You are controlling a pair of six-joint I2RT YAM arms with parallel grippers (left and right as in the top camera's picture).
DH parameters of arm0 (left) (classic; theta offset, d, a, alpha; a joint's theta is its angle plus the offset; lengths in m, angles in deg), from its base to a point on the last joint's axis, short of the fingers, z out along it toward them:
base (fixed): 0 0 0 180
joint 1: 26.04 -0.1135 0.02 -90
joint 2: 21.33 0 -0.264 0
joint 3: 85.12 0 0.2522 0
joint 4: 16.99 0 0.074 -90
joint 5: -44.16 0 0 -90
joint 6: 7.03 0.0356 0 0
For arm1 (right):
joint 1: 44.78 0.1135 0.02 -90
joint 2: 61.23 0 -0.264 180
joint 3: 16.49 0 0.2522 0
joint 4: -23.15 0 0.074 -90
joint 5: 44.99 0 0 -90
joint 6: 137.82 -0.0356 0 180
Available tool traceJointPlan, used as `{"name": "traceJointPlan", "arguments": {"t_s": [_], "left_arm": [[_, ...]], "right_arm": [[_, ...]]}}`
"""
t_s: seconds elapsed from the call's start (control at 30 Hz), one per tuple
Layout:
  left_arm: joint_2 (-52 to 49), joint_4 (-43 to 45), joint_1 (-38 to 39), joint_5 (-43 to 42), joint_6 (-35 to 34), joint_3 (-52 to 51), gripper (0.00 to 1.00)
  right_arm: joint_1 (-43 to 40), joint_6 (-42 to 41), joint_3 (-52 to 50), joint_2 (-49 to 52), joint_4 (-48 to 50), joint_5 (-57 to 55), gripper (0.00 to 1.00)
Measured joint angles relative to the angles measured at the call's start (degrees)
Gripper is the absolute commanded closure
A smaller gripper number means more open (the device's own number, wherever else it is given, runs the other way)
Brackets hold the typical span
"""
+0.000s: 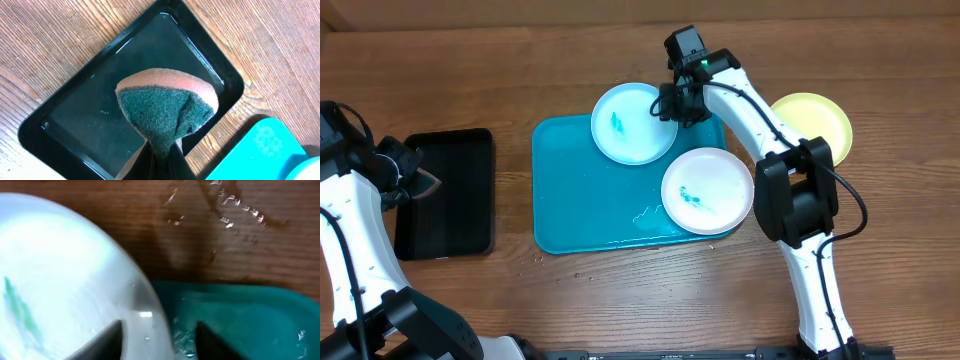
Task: Clean dirty plates on tray and stack at the side
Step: 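Move the right gripper to the pale blue plate rim and grip it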
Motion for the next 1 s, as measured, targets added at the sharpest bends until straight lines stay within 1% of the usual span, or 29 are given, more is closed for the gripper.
{"name": "traceJointPlan", "arguments": {"t_s": [0.03,0.1,0.23,0.37,0.47,0.67,0.9,0.93,1.0], "left_arm": [[0.0,0.0,0.0,0.0,0.0,0.0,0.96],[0.0,0.1,0.0,0.0,0.0,0.0,0.96],[0.0,0.6,0.0,0.0,0.0,0.0,0.96],[-0.7,3.0,0.0,0.0,0.0,-0.7,0.96],[-3.5,3.8,0.0,0.0,0.0,-1.4,0.96],[-12.3,6.5,0.0,-1.1,0.0,-2.3,0.96],[-17.2,9.1,0.0,-2.9,0.0,-2.7,0.96],[-17.9,9.1,0.0,-2.9,0.0,-2.7,0.93],[-19.7,9.2,0.1,-3.1,0.0,-2.7,0.76]], "right_arm": [[0.3,-0.1,0.0,0.0,-0.3,0.1,0.88],[0.9,-0.3,0.0,0.0,-0.7,0.7,0.96],[1.7,-0.4,0.0,0.0,-2.5,3.1,0.96],[2.7,-0.4,0.0,0.0,-3.9,5.6,0.96],[4.3,-0.4,0.0,0.0,-4.5,6.3,0.96],[9.0,-0.4,0.0,0.0,-4.7,7.1,0.96],[12.2,-0.4,0.0,0.0,-5.7,7.6,0.96],[12.2,-0.4,0.0,0.0,-5.7,7.6,0.96],[12.3,-0.4,0.0,0.0,-6.0,7.6,0.96]]}}
